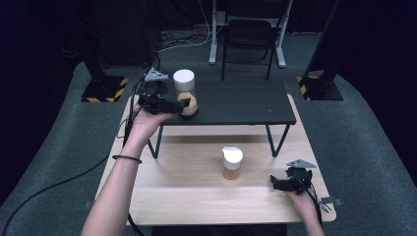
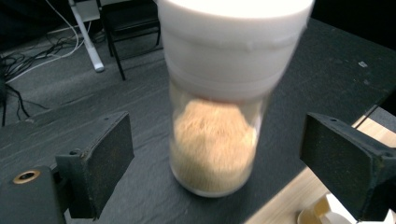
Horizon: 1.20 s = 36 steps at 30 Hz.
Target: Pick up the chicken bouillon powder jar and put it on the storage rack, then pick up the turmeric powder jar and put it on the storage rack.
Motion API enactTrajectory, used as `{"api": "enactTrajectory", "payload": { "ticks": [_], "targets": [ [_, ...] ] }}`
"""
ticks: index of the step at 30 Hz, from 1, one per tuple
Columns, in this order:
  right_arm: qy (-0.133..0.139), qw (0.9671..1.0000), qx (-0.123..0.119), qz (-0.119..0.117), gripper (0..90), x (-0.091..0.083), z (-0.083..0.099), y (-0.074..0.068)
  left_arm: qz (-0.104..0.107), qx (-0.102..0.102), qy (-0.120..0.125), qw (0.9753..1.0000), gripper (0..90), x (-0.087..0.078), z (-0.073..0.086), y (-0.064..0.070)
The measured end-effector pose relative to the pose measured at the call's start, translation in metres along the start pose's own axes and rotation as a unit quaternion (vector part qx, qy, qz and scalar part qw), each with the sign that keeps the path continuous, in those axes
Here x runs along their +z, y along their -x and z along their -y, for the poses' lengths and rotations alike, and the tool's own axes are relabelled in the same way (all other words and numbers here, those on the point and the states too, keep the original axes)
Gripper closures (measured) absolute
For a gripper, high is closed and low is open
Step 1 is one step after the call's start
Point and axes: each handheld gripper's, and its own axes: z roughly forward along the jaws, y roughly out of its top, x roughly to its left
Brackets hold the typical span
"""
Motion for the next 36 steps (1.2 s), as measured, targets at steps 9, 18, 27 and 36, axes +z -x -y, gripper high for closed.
{"api": "enactTrajectory", "payload": {
  "ticks": [9, 18, 27, 36],
  "targets": [
    [0.000, 1.0000, -0.001, 0.001, 0.0, 0.000, 0.000, 0.000, -0.012, 0.005, 0.008, 0.9999, 8.3, -0.020, 0.032, 0.001],
    [0.000, 1.0000, -0.001, 0.001, 0.0, 0.000, 0.000, 0.000, -0.025, -0.001, 0.017, 0.9996, 7.1, -0.036, 0.068, 0.000],
    [0.000, 1.0000, 0.000, 0.002, 0.0, 0.000, 0.000, -0.001, -0.044, -0.007, 0.008, 0.9990, 4.6, -0.040, 0.097, -0.001],
    [-0.001, 1.0000, 0.000, 0.002, 0.0, -0.001, 0.000, -0.001, -0.044, -0.020, 0.004, 0.9988, 3.4, -0.039, 0.131, -0.005]
  ]
}}
